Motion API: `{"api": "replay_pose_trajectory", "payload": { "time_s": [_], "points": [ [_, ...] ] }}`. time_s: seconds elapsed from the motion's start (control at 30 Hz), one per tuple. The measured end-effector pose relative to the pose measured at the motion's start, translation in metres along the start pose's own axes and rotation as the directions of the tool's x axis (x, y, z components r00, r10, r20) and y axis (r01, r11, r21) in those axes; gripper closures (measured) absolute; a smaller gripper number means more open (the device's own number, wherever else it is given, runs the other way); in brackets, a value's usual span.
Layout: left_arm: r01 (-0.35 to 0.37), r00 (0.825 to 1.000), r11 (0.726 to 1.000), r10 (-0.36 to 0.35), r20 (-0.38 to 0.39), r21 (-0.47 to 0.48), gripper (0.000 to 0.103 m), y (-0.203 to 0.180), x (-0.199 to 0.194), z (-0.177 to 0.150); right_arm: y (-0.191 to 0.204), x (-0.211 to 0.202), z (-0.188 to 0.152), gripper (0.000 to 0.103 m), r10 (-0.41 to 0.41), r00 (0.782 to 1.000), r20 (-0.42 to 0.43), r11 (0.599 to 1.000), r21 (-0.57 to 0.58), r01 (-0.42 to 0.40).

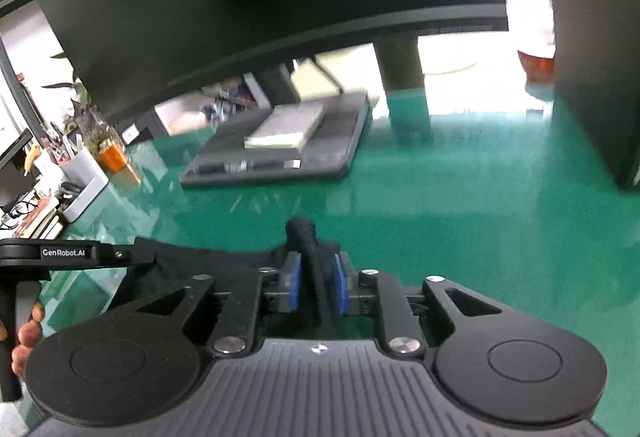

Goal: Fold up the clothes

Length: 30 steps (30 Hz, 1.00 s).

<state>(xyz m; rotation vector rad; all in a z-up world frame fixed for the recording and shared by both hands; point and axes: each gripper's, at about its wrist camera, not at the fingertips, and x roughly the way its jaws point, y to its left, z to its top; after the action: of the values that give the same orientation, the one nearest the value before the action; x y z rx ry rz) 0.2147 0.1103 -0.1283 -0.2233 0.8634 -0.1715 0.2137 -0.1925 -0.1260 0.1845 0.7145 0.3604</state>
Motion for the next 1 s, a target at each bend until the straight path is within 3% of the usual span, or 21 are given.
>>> {"api": "replay_pose_trajectory", "payload": {
  "time_s": [0.07,0.13,0.17,0.23,0.27,0.4,0.53,0.77,0.87,0.9,1.0],
  "points": [
    [0.012,1.000,0.999,-0.012,-0.005,0.039,0.066,-0.004,-0.016,-0.005,0.007,-0.021,-0.008,0.072,0.010,0.999,0.031,0.998,-0.065,-0.008],
    [0.081,0.996,0.993,-0.078,-0.040,0.083,0.066,-0.012,-0.036,-0.020,0.015,-0.035,-0.020,0.075,0.032,0.999,0.017,0.993,-0.117,-0.030],
    [0.132,0.990,0.987,-0.126,-0.066,0.097,0.066,-0.017,-0.044,-0.029,0.019,-0.041,-0.028,0.081,0.043,0.999,-0.004,0.989,-0.141,-0.043],
    [0.279,0.953,0.954,-0.261,-0.154,0.108,0.066,-0.032,-0.059,-0.055,0.029,-0.053,-0.046,0.087,0.068,0.997,-0.044,0.981,-0.180,-0.075],
    [0.319,0.938,0.941,-0.295,-0.184,0.114,0.066,-0.039,-0.064,-0.066,0.033,-0.058,-0.055,0.087,0.086,0.994,-0.061,0.978,-0.188,-0.096],
    [0.399,0.894,0.904,-0.346,-0.286,0.152,0.066,-0.063,-0.075,-0.113,0.050,-0.071,-0.086,0.088,0.145,0.981,-0.132,0.962,-0.213,-0.171],
    [0.363,0.901,0.921,-0.308,-0.306,0.142,0.065,-0.058,-0.080,-0.134,0.059,-0.076,-0.097,0.088,0.144,0.977,-0.160,0.949,-0.257,-0.182],
    [0.309,0.926,0.946,-0.276,-0.259,0.098,0.065,-0.039,-0.099,-0.145,0.060,-0.077,-0.099,0.094,0.120,0.981,-0.151,0.946,-0.282,-0.159],
    [0.292,0.937,0.953,-0.267,-0.226,0.082,0.048,-0.038,-0.111,-0.141,0.063,-0.083,-0.098,0.089,0.142,0.977,-0.157,0.950,-0.255,-0.179],
    [0.285,0.943,0.956,-0.265,-0.202,0.072,0.041,-0.036,-0.115,-0.139,0.063,-0.089,-0.098,0.089,0.189,0.970,-0.154,0.944,-0.245,-0.223],
    [0.256,0.956,0.966,-0.248,-0.155,0.030,0.041,-0.033,-0.115,-0.133,0.073,-0.105,-0.100,0.089,0.341,0.919,-0.200,0.892,-0.239,-0.383]
  ]
}}
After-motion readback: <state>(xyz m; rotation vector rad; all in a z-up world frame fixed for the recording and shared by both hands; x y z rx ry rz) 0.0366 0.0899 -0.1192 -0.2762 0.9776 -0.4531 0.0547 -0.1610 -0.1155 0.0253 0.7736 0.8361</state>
